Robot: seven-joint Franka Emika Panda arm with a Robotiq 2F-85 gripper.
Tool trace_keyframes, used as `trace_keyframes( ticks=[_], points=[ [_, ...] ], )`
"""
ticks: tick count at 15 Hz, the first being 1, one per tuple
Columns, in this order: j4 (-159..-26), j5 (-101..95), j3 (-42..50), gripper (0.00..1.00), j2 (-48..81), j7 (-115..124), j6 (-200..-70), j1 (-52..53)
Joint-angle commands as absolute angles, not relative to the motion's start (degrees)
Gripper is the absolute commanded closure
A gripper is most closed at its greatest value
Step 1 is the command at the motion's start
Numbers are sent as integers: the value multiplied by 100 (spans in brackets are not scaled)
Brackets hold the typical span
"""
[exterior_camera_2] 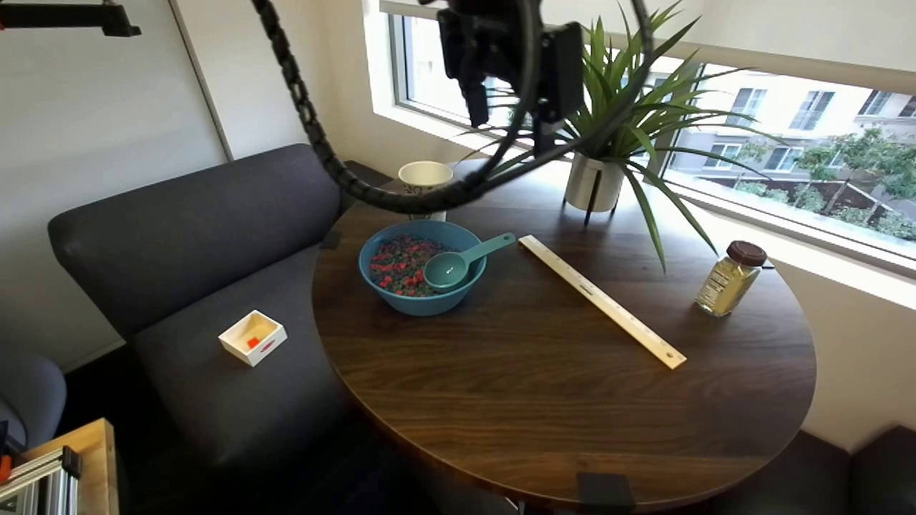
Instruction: Move the spice bottle to the left
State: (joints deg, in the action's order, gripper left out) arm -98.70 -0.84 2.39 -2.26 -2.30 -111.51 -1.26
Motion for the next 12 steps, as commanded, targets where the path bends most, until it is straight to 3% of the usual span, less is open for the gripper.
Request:
trace_keyframes(
  ticks=[1, 3, 8, 12],
  points=[
    [-8696, 437, 476, 0, 833, -141, -11151, -396],
    [-9098, 315, 440, 0, 514, -230, -11220, -399],
    [-8628, 458, 449, 0, 936, -219, -11213, -472],
    [-8689, 49, 556, 0, 1422, -124, -12792, -526]
  ],
)
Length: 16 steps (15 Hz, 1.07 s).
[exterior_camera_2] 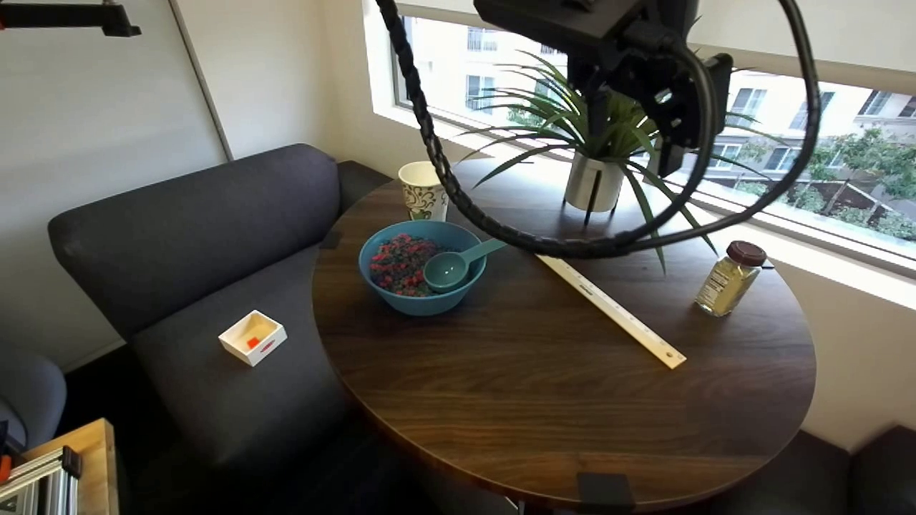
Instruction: Move the spice bottle to the left
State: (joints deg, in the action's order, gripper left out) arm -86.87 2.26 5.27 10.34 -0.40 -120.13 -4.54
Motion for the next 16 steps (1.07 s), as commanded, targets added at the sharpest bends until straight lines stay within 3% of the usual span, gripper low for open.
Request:
trace_keyframes(
  ticks=[1, 8, 16],
  points=[
    [-8611, 108, 552, 0, 1636, -254, -13033, -582],
    [-7181, 989, 164, 0, 3469, -925, -14266, -1177],
    [-5050, 760, 59, 0, 4995, -802, -14027, -1234]
  ],
)
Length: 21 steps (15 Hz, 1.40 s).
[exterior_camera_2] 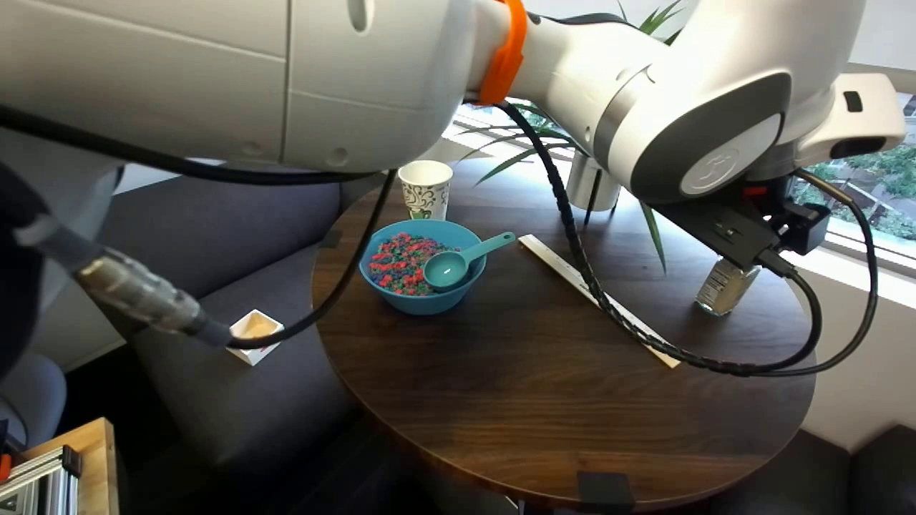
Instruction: Move the spice bottle to the left
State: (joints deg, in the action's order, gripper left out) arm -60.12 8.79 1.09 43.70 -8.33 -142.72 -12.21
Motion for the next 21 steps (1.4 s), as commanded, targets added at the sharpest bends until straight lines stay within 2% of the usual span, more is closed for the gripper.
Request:
trace_keyframes(
  ticks=[1, 6, 14, 15, 16, 18, 21],
  points=[
    [-4882, 707, 86, 0, 5113, -778, -13950, -1215],
    [-4210, 494, 178, 0, 5516, -666, -13263, -1181],
    [-3634, 433, 290, 1, 5997, -685, -13035, -1129],
    [-3581, 425, 303, 16, 6049, -648, -13051, -1114],
    [-3542, 414, 317, 26, 6088, -629, -13040, -1104],
    [-3462, 389, 347, 38, 6148, -614, -13049, -1087],
    [-3395, 357, 405, 63, 6166, -566, -13027, -1084]
  ],
)
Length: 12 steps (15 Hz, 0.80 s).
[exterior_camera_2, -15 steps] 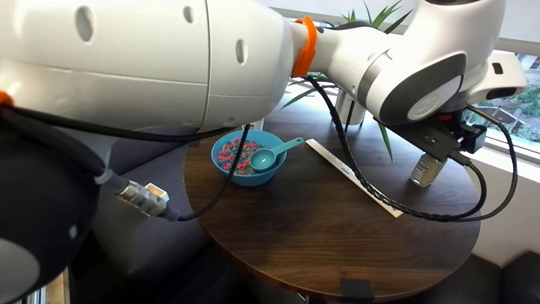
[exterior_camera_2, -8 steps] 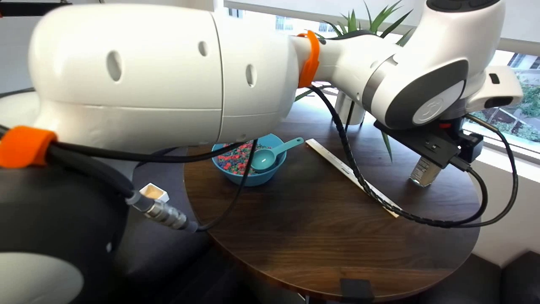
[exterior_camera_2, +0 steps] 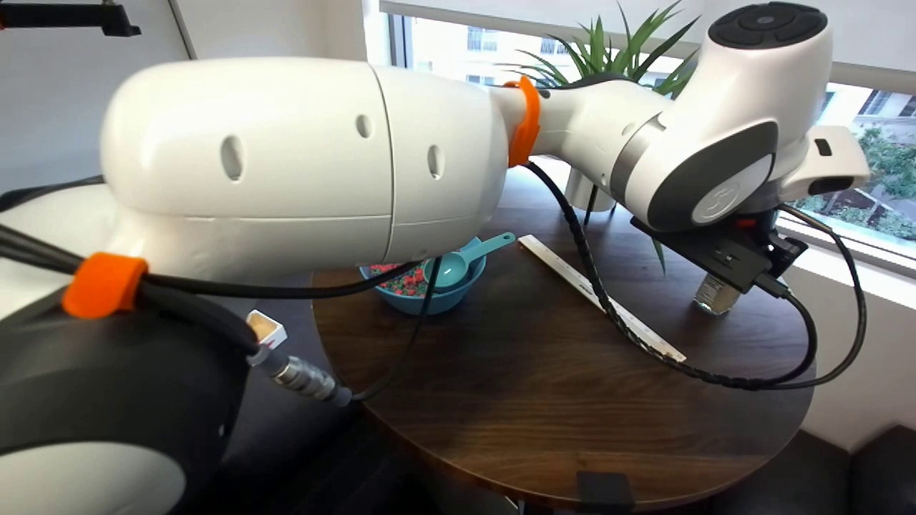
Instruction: Move the spice bottle to the left
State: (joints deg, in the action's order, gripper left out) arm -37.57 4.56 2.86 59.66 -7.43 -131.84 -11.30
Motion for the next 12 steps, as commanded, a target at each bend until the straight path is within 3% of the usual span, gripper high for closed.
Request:
trace_keyframes(
  ticks=[1, 3, 12],
  points=[
    [-3385, 353, 425, 71, 6169, -553, -13027, -1085],
    [-3393, 354, 453, 77, 6158, -524, -13015, -1091],
    [-3953, 410, 403, 77, 4933, -649, -12374, -990]
  ],
)
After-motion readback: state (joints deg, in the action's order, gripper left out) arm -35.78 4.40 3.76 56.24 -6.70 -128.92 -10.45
